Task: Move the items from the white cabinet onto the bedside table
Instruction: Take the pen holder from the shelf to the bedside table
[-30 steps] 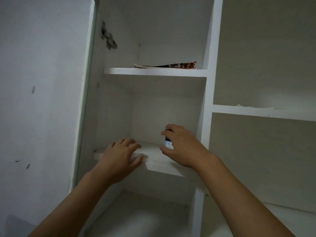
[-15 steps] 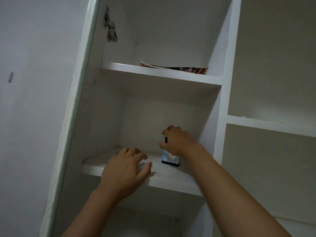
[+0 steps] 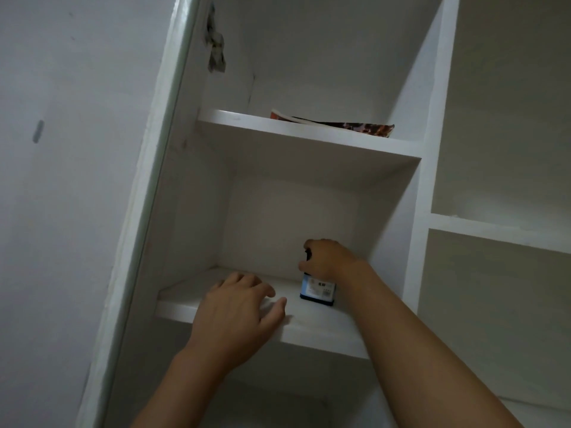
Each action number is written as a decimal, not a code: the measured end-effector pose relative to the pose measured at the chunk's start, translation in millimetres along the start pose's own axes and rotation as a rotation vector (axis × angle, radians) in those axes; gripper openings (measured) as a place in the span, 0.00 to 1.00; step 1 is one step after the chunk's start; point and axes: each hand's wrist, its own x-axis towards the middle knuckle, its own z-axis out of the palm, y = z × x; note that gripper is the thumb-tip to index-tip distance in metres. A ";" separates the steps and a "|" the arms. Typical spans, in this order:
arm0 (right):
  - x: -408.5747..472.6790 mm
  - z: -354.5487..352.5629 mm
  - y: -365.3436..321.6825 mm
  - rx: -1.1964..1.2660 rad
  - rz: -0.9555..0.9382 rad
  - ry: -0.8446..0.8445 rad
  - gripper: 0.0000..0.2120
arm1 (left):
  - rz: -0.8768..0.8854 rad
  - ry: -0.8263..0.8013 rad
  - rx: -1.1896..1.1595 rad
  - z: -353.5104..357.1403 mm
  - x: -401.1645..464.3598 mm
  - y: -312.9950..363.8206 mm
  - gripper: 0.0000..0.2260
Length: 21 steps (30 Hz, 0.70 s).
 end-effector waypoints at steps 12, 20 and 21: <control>-62.7 -37.4 -19.8 -0.004 -0.112 0.110 0.28 | -0.009 0.016 0.003 -0.8 -1.6 4.4 0.26; -79.2 -31.5 -19.0 0.010 -0.131 0.058 0.28 | -0.017 0.002 -0.003 -0.4 -2.3 3.6 0.28; -78.8 -30.9 -18.1 0.011 -0.133 0.057 0.30 | -0.020 0.002 -0.004 -0.4 -2.1 3.4 0.27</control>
